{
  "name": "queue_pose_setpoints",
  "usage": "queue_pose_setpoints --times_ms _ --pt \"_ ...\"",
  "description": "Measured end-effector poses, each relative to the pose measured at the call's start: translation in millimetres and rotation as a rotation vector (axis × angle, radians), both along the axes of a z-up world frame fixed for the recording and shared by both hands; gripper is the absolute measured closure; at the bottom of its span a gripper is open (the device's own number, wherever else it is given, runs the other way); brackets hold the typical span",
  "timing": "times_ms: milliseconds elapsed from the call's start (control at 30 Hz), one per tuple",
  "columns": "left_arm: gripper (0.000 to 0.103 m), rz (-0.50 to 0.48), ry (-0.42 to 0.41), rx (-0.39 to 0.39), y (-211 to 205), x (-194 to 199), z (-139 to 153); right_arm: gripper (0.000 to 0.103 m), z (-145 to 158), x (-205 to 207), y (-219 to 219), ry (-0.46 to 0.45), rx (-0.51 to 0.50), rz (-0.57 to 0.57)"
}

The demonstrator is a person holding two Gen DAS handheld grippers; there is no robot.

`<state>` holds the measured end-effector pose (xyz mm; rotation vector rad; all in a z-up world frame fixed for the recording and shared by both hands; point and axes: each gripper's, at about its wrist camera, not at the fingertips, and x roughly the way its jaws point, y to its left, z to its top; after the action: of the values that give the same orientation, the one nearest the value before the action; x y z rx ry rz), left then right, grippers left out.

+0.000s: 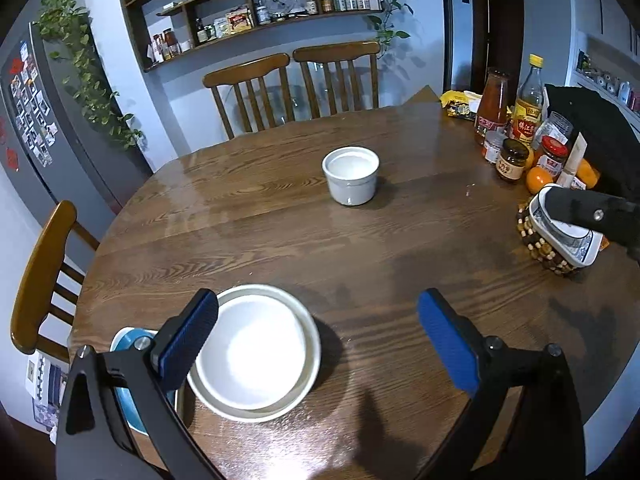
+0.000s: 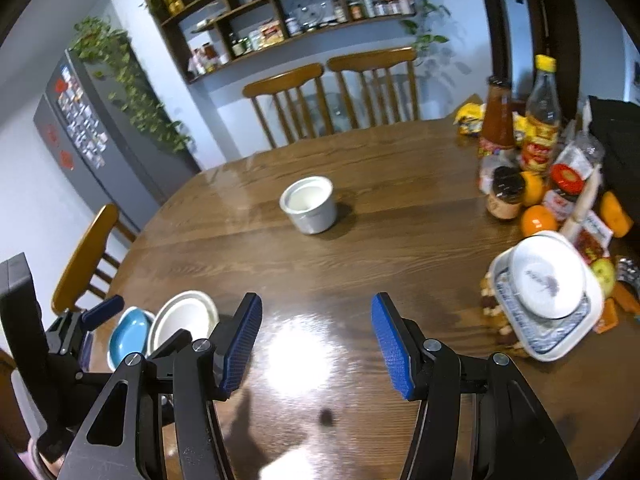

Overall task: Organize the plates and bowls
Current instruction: 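Move the left gripper to the white ramekin and grasp its rim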

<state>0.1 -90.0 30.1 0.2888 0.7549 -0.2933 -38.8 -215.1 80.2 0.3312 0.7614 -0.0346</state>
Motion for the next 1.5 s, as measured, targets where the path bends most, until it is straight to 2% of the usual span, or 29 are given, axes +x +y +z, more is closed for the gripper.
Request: queue_pose_setpoints --times_ms 200,367,567,733,867,1100,1367,1500 --pt "0.003 -0.016 -0.009 -0.003 -21.1 8.9 8.9 0.045 14.3 0.8 -26.1 -0.016 -0.042 -0.035" --pt "0.003 -0.018 -0.025 -0.020 -39.1 31.5 29.2 0.045 28.9 13.7 -42.4 -0.034 -0.069 -0.043" --pt "0.003 0.034 -0.065 -0.026 -52.2 78.5 63.9 0.045 50.8 47.7 -55.0 -0.055 -0.096 -0.025" --pt "0.003 0.085 -0.059 -0.017 -56.5 120.4 71.3 0.045 57.2 91.1 -58.3 -0.048 -0.092 0.014" --pt "0.003 0.150 -0.014 0.012 -55.1 156.8 50.9 0.045 48.8 121.1 -58.4 -0.016 -0.081 0.031" --pt "0.003 0.203 0.122 0.052 -52.3 198.1 -12.1 0.045 -17.6 202.4 -50.3 0.139 -0.023 0.100" --pt "0.006 0.232 0.213 0.042 -54.8 229.6 -56.0 0.045 -74.9 251.2 -39.8 0.214 0.076 0.143" --pt "0.013 0.231 0.250 0.027 -58.6 238.8 -69.1 0.045 -91.9 267.0 -37.3 0.235 0.111 0.154"
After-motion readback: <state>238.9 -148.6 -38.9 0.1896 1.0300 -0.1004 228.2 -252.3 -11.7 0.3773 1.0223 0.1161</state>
